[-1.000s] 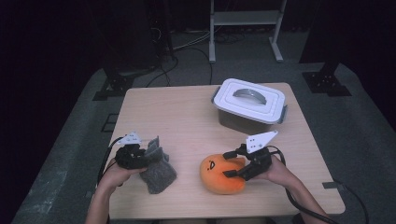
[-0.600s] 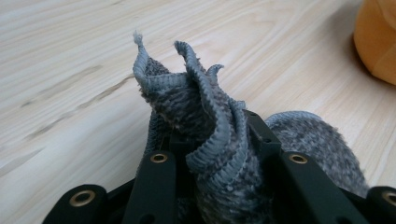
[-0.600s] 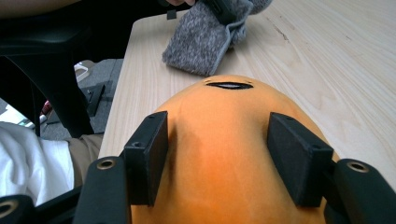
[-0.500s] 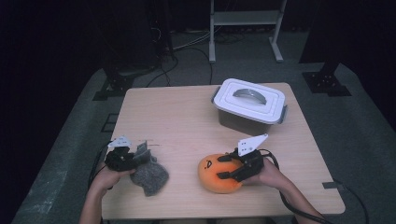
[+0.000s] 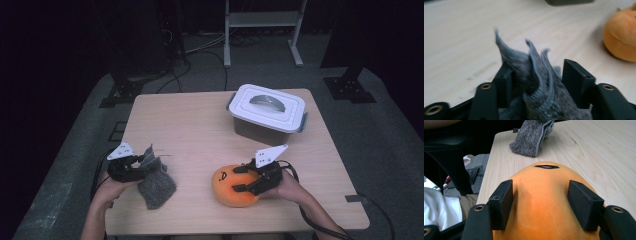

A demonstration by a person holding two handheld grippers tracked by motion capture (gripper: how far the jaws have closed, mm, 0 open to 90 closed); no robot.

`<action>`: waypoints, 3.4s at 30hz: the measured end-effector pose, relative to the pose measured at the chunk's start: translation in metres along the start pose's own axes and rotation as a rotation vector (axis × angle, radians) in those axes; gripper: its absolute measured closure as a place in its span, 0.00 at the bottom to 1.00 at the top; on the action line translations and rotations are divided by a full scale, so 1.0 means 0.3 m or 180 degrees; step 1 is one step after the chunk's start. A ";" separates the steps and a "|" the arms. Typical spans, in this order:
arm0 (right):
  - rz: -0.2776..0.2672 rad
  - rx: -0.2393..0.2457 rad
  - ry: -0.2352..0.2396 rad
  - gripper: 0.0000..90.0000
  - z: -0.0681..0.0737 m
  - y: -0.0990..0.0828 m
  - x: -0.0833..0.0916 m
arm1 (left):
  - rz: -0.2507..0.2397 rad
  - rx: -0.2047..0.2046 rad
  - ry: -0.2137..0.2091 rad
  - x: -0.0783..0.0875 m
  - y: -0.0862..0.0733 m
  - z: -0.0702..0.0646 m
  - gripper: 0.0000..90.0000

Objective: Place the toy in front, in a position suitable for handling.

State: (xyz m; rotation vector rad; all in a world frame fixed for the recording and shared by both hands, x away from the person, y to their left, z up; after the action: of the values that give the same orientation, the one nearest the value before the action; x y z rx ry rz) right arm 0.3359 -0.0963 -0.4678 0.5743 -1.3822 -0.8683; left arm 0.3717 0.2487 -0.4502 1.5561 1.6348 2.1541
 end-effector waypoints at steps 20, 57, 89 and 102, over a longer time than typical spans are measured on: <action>0.0012 -0.0023 0.0031 0.37 0.010 0.008 0.002 | -0.0280 -0.0187 -0.0141 0.016 0.072 -0.067 0.40; 0.0257 0.0362 -0.0194 0.75 0.026 0.042 -0.008 | -0.0422 -0.0321 -0.0493 -0.095 0.057 -0.221 0.29; -0.0050 -0.0111 -0.0457 0.30 -0.086 0.110 0.251 | -0.0546 -0.0363 -0.0512 -0.098 0.058 -0.245 0.21; -0.0014 -0.0182 -0.0634 0.27 -0.167 0.126 0.304 | -0.0498 -0.0429 -0.0528 -0.111 0.050 -0.254 0.19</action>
State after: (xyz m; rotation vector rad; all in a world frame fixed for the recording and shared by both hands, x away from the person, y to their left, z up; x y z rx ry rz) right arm 0.3893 -0.1544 -0.3902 0.4565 -1.5305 -0.9863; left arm 0.3427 0.1698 -0.4580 1.4718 1.4753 1.9555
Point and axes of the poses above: each handheld gripper's, and its own axes: x roughly backward along the jaws, y roughly out of its top, z roughly to its left, the point moved 7 cm from there along -x, roughly forward along the jaws, and after that the axes turned 9 degrees about z, right-handed, at the moved point
